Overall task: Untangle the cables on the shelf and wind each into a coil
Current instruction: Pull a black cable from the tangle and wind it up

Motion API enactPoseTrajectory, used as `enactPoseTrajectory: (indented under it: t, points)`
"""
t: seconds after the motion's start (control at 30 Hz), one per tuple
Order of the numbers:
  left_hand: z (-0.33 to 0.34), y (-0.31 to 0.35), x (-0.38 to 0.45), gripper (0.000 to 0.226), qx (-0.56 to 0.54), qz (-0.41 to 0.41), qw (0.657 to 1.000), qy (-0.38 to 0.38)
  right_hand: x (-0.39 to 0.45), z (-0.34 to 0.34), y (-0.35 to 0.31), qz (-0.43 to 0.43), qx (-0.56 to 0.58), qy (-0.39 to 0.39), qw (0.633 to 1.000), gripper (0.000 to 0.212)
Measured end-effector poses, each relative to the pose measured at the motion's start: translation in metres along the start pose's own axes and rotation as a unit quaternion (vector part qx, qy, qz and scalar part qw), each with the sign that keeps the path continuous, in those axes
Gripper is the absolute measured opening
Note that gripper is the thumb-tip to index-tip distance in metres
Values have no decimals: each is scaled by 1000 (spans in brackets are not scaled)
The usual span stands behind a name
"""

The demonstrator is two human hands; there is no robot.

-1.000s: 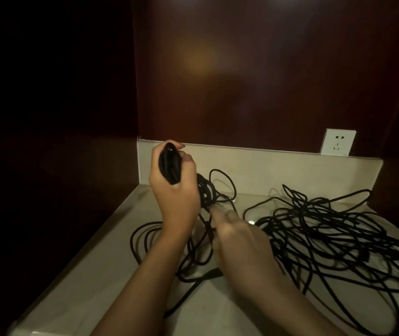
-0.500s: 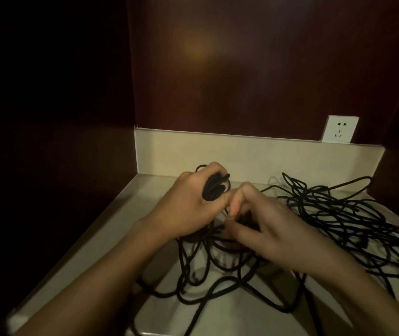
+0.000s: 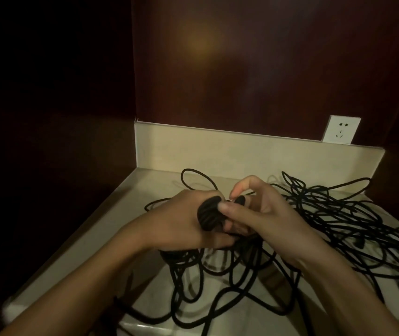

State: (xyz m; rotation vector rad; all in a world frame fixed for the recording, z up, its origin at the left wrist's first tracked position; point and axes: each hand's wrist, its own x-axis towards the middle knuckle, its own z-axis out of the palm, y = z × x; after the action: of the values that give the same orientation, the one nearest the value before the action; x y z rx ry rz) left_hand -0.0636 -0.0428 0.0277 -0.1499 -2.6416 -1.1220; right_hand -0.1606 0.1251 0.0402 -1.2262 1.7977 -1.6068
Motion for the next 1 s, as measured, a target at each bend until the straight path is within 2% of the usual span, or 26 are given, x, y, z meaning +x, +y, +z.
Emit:
enactPoseTrajectory:
  t: [0.1,0.17,0.27,0.4,0.5,0.57,0.67,0.73,0.77,0.8,0.83,0.93,0.97,1.0]
  points:
    - [12,-6,4,22,163,-29,976,138,3,5,3,6,-37,54,998,31]
    - [17,-6,8,23,209,-31,950,228,4,9,4,-19,-112,115,987,29]
    - [18,-6,13,31,217,-50,918,328,4,16,8,-45,-226,233,945,26]
    - [14,-7,23,34,221,-75,905,355,13,14,23,-107,-282,267,915,4]
    - [4,-4,35,39,244,-107,896,356,31,-1,29,-148,-360,274,880,21]
    - [1,2,48,37,291,-120,883,348,53,-18,25,-184,-453,299,819,27]
    - [0,16,82,35,351,-143,876,297,105,-52,-1,-189,-654,246,690,29]
    - [-12,26,108,40,306,-171,897,268,136,-75,-23,-213,-731,201,617,36]
    - [-22,31,119,44,266,-187,909,262,145,-80,-35,-212,-750,187,598,36]
    - [-31,35,127,46,238,-196,916,257,153,-80,-43,-197,-752,194,598,33]
    - [-36,36,133,47,223,-204,922,242,161,-76,-47,-166,-739,215,616,31]
    - [-32,25,133,30,129,-229,947,186,172,-46,-39,9,-587,302,751,29]
    - [-29,20,127,22,58,-226,959,163,169,-39,-28,13,-547,315,776,30]
    - [-28,15,119,14,-26,-221,965,138,164,-35,-15,-29,-518,318,793,33]
